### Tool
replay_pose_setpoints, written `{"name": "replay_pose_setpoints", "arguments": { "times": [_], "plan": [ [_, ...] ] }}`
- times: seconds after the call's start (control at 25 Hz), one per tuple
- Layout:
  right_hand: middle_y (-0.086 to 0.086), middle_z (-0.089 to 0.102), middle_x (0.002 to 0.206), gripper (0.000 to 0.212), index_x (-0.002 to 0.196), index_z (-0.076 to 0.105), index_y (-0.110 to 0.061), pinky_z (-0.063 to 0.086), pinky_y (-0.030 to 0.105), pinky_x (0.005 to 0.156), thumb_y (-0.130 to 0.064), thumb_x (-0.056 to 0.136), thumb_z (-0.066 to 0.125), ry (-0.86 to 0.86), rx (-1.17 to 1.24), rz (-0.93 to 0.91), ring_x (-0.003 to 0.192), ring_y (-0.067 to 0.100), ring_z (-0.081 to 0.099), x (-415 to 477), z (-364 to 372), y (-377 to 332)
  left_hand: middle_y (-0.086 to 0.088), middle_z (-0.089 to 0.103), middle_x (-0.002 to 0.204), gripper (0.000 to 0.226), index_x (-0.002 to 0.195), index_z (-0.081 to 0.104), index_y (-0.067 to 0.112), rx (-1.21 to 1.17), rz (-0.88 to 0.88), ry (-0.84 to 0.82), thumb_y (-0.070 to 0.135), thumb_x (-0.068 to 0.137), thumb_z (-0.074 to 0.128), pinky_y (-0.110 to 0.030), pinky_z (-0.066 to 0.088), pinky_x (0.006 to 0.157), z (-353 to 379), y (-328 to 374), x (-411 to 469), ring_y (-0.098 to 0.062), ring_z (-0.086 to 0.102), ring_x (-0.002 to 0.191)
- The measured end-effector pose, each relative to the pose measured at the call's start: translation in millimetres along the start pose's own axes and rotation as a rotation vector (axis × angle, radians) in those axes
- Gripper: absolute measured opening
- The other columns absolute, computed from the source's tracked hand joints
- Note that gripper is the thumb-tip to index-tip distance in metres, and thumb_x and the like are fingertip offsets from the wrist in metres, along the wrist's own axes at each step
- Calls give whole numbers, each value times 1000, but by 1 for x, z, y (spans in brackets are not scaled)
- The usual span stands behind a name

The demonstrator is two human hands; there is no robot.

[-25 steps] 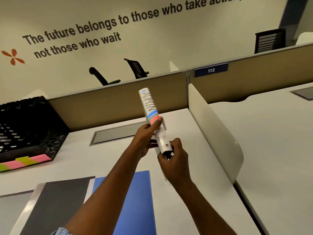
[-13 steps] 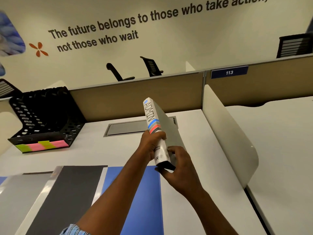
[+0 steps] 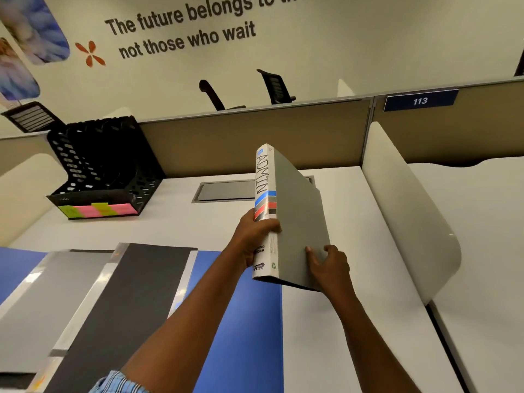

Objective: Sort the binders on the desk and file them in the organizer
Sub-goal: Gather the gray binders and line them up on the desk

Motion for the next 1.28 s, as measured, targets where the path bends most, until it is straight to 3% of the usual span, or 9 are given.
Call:
{"name": "replay_pose_setpoints", "arguments": {
  "times": [0.24, 0.44, 0.64, 0.8, 0.96, 1.04, 1.12, 1.2, 1.28],
  "plan": [
    [22, 52, 127, 68, 125, 46, 3, 44, 44, 94, -54, 89, 53, -14, 90, 247, 115, 40, 51, 13, 12, 31, -12, 68, 83, 49, 107, 56, 12, -78, -55, -64, 13, 59, 66, -32, 55, 58, -44, -18, -21, -25, 67, 66],
    [14, 58, 111, 64, 119, 56, 6, 41, 34, 77, -52, 90, 55, -64, 333, 316, 90, 28, 52, 6, 35, 32, -14, 67, 82, 52, 110, 57, 9, -167, -114, -81, 13, 59, 66, -36, 56, 61, -88, -42, -32, -25, 66, 64],
    [13, 58, 98, 52, 106, 60, 5, 42, 34, 74, -42, 84, 69, 4, 390, 351, 88, 28, 54, -19, 71, 31, -24, 61, 97, 66, 121, 50, 4, -197, -190, -108, 13, 58, 68, -55, 50, 85, -131, -75, -36, -38, 60, 82],
    [16, 56, 84, 44, 83, 57, 5, 38, 33, 66, -36, 83, 72, 107, 281, 388, 75, 27, 50, -42, 97, 34, -19, 68, 90, 49, 117, 51, 6, -260, -263, -111, 3, 73, 70, -44, 58, 68, -159, -105, -41, -32, 67, 73],
    [13, 54, 75, 44, 72, 54, -2, 41, 37, 65, -41, 84, 69, 190, 126, 421, 72, 28, 50, -68, 114, 44, -15, 71, 93, 47, 113, 55, 8, -226, -239, -47, 6, 72, 77, -31, 57, 59, -179, -134, -49, -25, 71, 70],
    [18, 60, 91, 44, 88, 61, 1, 47, 42, 80, -42, 85, 68, 246, 111, 410, 85, 33, 57, -82, 119, 48, -13, 69, 96, 42, 110, 57, 7, -148, -151, 12, 7, 73, 77, -26, 56, 58, -188, -142, -54, -19, 70, 71],
    [21, 61, 109, 52, 111, 61, 2, 45, 41, 90, -42, 85, 68, 304, 102, 408, 103, 35, 58, -95, 122, 49, -14, 66, 102, 37, 109, 56, 9, -85, -102, 36, 6, 77, 74, -32, 58, 69, -190, -150, -63, -23, 68, 81],
    [15, 60, 92, 38, 89, 60, -8, 44, 36, 77, -45, 85, 66, 314, 85, 381, 85, 29, 56, -107, 125, 48, -11, 60, 110, 36, 110, 55, 13, -6, -56, 54, 10, 78, 72, -37, 57, 79, -192, -155, -72, -24, 64, 92],
    [8, 46, 66, 44, 63, 41, -15, 34, 33, 61, -44, 85, 66, 358, 71, 353, 62, 23, 41, -115, 128, 50, -3, 46, 114, 40, 111, 55, 16, 175, -12, 101, 19, 76, 73, -29, 50, 82, -198, -158, -77, -15, 50, 102]
  ]
}}
Point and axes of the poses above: each hand's wrist, its own x-axis towards the middle knuckle, its own z-axis out of the palm, y = z × x, the point moved 4 cm from there along x, towards the middle knuckle
